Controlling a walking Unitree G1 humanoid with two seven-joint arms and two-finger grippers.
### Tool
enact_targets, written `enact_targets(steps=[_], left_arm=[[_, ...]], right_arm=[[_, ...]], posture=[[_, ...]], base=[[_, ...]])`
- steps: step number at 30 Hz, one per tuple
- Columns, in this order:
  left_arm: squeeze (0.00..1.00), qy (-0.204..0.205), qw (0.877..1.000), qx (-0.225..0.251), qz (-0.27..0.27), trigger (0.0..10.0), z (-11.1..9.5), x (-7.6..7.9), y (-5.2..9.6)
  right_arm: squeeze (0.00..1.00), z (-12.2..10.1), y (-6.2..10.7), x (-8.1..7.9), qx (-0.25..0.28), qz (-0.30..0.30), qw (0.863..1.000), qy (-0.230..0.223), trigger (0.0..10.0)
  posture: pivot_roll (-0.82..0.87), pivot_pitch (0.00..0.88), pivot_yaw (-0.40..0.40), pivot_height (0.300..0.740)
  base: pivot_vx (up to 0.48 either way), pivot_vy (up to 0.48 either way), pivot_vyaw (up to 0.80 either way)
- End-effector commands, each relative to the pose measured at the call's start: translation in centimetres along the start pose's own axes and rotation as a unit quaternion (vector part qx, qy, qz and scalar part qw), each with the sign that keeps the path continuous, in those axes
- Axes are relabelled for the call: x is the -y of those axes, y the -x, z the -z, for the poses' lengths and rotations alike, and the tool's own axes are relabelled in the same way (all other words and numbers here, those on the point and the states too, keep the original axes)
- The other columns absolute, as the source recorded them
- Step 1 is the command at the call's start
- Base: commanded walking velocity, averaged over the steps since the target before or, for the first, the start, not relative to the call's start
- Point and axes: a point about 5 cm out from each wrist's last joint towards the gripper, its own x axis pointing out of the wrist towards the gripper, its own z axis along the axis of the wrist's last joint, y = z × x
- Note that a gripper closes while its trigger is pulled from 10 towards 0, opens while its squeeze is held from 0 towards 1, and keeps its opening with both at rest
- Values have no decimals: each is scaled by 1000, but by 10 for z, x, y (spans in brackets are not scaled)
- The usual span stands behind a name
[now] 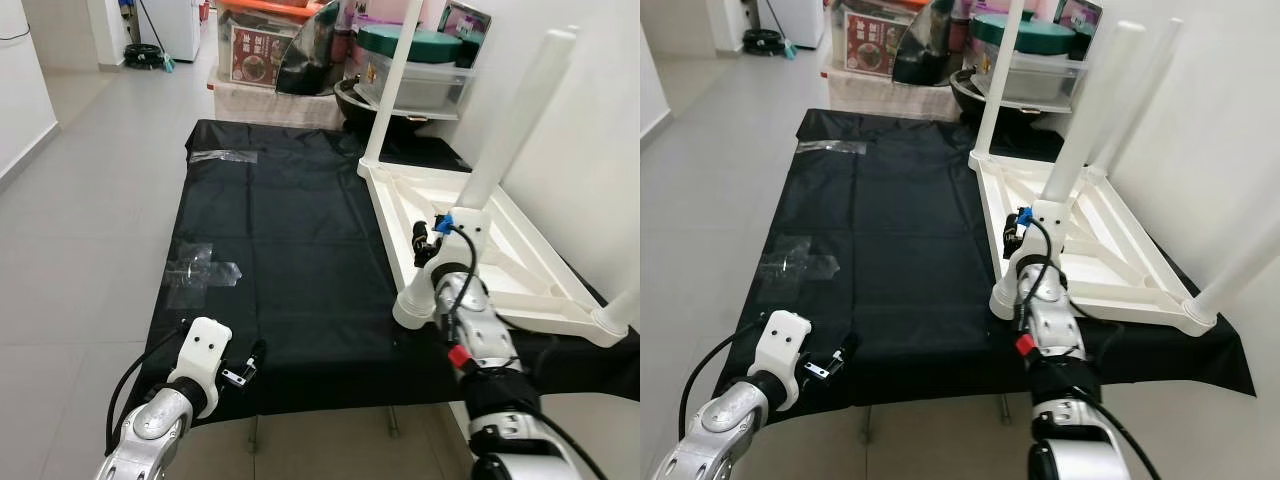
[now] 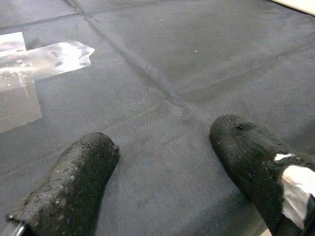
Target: Building children table
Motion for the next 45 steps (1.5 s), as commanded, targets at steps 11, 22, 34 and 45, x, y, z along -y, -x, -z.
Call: enact_targets(steps=[11,22,34,45], left_arm=[[0,0,1000,-12,11,10000,4,4,-2],[0,-1,1000,-15,13,10000,6,3,1],[0,0,1000,-15,18,10000,5,7,-4],[0,5,1000,-15,13,10000,6,7,-3]], right_arm=[[0,-29,5,14,1,-262,963,66,2863],[0,-17,-10,58,-40,118,987,106,0],[0,15,14,-6,-82,185,978,43,10000],[0,-38,-10,-10,37,28,999,6,10000]], posture=[[63,0,-163,740],[55,0,-151,740],[51,0,-156,740],[50,0,-163,740]], base=[[0,0,0],[0,0,0],[0,0,0],[0,0,0]])
